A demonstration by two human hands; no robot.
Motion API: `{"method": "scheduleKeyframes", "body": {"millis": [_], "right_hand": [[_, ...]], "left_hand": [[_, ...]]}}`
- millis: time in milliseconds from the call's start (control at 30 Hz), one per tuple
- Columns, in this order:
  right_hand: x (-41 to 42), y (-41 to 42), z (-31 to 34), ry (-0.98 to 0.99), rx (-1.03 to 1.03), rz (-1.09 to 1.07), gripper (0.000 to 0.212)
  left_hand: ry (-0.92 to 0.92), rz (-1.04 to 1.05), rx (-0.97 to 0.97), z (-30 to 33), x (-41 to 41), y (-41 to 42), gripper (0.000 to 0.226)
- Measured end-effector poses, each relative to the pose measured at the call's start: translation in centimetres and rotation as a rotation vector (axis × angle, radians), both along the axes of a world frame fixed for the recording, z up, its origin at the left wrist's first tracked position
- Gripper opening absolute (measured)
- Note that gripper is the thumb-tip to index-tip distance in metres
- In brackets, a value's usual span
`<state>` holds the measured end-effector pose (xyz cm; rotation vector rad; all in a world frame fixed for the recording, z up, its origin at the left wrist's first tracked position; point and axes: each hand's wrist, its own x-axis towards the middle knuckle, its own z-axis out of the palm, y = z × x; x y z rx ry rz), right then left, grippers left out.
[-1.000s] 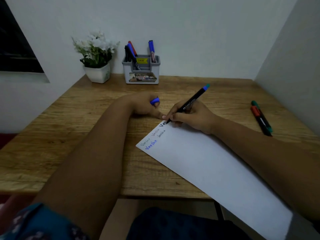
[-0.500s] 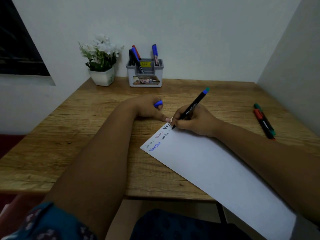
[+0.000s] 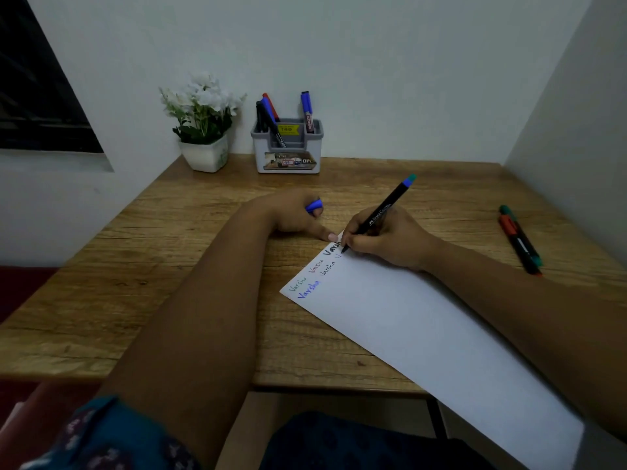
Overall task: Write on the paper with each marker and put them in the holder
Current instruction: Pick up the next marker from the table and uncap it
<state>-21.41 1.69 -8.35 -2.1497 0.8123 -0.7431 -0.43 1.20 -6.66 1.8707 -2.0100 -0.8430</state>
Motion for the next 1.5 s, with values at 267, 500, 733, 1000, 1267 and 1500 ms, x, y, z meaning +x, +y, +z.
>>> {"method": "scheduleKeyframes", "body": {"millis": [267, 500, 733, 1000, 1267, 1500], "right_hand": [[-0.06, -0.18, 0.01, 0.019, -0.007, -0.008, 0.041], [-0.53, -0.66, -0.05, 0.013, 0.013, -0.031, 0.011], [-0.37, -0.44, 0.06, 0.035, 0.008, -0.031, 0.029], [-0.52, -0.52, 0.14, 0.071, -0.025, -0.072, 0.009], [-0.62, -0.69, 0.01, 0.075, -0.017, -0.075, 0.008], [-0.41, -0.52, 0.06, 0.071, -0.018, -0.093, 0.013]], "left_hand": [[-0.007, -0.02, -0.013, -0.16, 0.06, -0.15, 0.046], [-0.015, -0.018, -0.008, -0.28, 0.19, -0.32, 0.047], [-0.011, -0.016, -0.008, -0.38, 0.35, -0.47, 0.047], [-0.018, -0.012, -0.017, -0.43, 0.34, -0.39, 0.047], [0.013, -0.014, -0.002, -0.39, 0.32, -0.37, 0.045], [0.006, -0.018, -0.003, -0.48, 0.38, -0.54, 0.047]]}}
